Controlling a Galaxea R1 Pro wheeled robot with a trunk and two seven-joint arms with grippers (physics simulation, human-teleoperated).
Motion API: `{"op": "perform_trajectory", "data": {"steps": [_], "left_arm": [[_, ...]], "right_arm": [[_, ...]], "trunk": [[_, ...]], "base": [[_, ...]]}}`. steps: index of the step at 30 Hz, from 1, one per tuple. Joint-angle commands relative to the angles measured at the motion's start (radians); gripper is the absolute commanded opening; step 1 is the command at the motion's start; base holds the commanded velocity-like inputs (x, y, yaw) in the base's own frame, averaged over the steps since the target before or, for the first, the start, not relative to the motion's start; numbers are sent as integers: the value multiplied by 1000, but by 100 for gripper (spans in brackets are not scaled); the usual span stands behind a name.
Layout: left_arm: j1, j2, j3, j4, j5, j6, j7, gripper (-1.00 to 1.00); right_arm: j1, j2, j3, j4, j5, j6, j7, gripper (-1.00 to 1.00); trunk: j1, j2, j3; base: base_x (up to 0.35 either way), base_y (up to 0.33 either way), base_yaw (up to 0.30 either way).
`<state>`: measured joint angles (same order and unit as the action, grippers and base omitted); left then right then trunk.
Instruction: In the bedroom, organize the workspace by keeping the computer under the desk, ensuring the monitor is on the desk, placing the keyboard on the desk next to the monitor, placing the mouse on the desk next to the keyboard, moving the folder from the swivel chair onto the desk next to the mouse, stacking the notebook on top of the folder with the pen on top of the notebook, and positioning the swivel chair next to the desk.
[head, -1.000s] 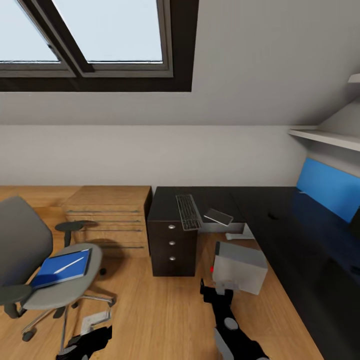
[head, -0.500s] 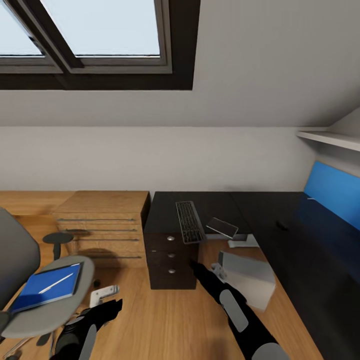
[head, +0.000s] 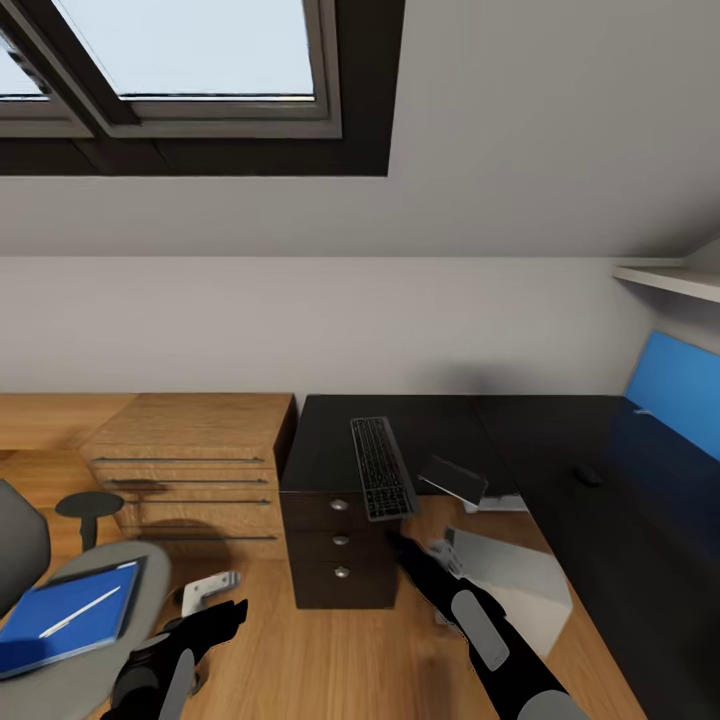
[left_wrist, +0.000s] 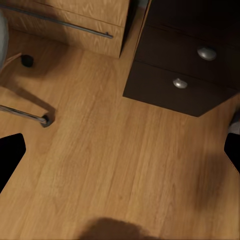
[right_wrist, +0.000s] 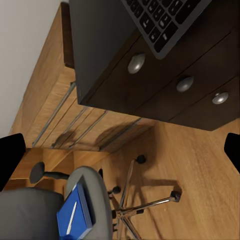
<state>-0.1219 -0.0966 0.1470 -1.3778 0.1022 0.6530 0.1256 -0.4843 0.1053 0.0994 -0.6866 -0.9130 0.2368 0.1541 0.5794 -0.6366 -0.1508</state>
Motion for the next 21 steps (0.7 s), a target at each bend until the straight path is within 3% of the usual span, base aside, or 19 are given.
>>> {"op": "perform_trajectory", "data": {"steps": [1, 5, 10, 16, 21], "left_arm": [[-1, -1, 1, -1, 11, 5, 7, 100], [-1, -1, 0, -1, 11, 5, 7, 100], [-1, -3, -1, -43, 13, 24, 7, 100], [-1, -2, -1, -109, 84, 126, 7, 100], [-1, -1, 0, -120, 110, 157, 11, 100]], "right_arm": [[-1, -6, 0, 0, -9, 3, 1, 100], [0, -27, -1, 3, -28, 3, 2, 100], [0, -35, -12, 3, -40, 3, 3, 100], [-1, -32, -34, 4, -46, 2, 3, 100], [-1, -28, -123, 5, -78, -1, 2, 100]], "trunk": [[1, -1, -2], [1, -1, -2], [1, -1, -2], [9, -15, -8], [28, -50, -24]], "base": [[332, 0, 0], [330, 0, 0], [95, 0, 0], [11, 0, 0], [1, 0, 0]]}}
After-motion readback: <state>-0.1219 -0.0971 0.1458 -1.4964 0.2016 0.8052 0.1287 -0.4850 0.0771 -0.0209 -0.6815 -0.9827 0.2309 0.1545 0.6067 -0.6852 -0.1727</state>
